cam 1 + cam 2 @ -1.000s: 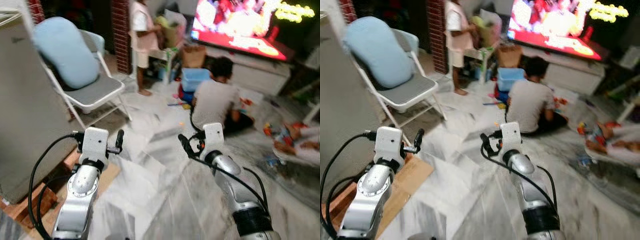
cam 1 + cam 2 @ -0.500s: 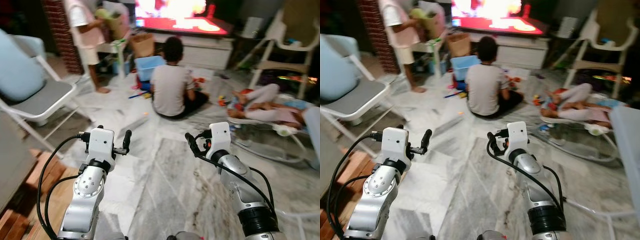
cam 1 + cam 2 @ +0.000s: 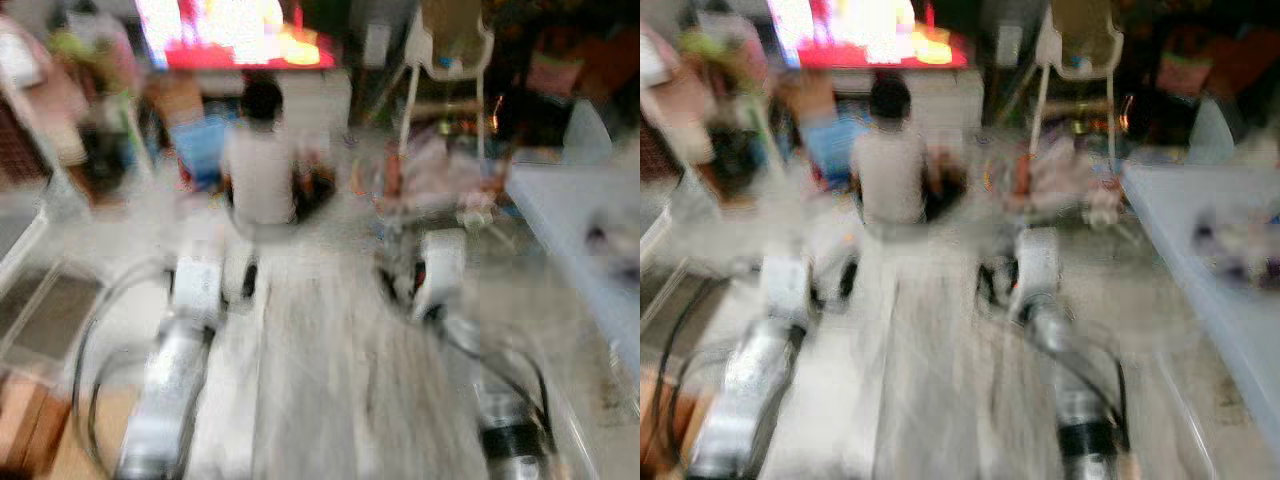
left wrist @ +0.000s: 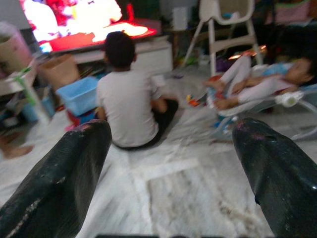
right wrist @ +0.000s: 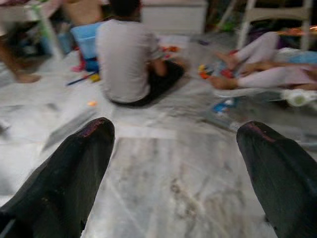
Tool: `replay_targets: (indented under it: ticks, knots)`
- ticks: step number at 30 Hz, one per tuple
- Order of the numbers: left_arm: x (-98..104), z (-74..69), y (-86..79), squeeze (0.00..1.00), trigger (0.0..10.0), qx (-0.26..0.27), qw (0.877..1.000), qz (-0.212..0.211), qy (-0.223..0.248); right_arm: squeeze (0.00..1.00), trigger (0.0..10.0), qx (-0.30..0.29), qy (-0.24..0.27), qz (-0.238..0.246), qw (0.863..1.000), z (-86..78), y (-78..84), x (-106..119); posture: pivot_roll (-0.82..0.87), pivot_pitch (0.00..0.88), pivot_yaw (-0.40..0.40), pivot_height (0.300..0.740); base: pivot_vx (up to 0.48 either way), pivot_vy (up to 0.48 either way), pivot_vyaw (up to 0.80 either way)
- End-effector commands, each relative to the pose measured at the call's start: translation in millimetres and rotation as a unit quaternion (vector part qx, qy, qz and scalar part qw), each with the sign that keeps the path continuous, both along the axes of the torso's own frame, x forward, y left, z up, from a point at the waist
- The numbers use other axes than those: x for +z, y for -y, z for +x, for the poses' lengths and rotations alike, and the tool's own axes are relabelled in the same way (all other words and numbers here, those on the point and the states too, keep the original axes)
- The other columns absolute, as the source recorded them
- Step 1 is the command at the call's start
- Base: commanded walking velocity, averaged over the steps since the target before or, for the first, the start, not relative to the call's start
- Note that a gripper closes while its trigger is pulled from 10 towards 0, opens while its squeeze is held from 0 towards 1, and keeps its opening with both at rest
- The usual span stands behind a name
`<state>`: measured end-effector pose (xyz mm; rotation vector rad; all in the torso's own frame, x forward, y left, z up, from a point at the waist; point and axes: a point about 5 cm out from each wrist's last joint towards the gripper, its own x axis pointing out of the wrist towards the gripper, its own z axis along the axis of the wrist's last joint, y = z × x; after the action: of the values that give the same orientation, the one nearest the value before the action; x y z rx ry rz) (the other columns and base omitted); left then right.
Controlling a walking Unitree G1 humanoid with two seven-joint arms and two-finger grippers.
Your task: Restocking fridge
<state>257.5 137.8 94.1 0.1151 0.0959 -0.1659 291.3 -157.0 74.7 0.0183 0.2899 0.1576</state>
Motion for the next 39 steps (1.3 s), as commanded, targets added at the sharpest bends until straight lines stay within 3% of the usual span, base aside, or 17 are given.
replay_targets:
  ticks: [1,23,34,39]
  knots:
    - [4.2,2.1,-6.0,0.0,10.0,0.002,1.0,0.008,0.007,0.0,10.0,0.003,0.016,0.006,1.0,3.7,-6.0,8.3,0.03,0.0,-0.025,0.74,0.304,0.352,-0.8]
    - [4.5,3.1,-3.7,0.0,10.0,-0.003,1.0,0.01,0.01,0.0,10.0,-0.025,0.024,0.003,0.999,4.4,-2.4,10.9,0.02,0.0,-0.024,0.74,0.024,0.431,-0.8]
    - [9.8,6.8,0.1,0.0,10.0,-0.021,0.999,0.017,0.025,0.0,10.0,-0.066,0.054,0.011,0.996,8.6,3.0,20.8,0.02,0.0,-0.015,0.74,0.385,0.19,-0.8]
    - [11.3,7.0,2.6,0.0,10.0,-0.031,0.999,0.019,0.03,0.0,10.0,-0.088,0.068,0.02,0.994,11.4,8.4,24.7,0.03,0.0,-0.015,0.74,0.48,0.0,0.0]
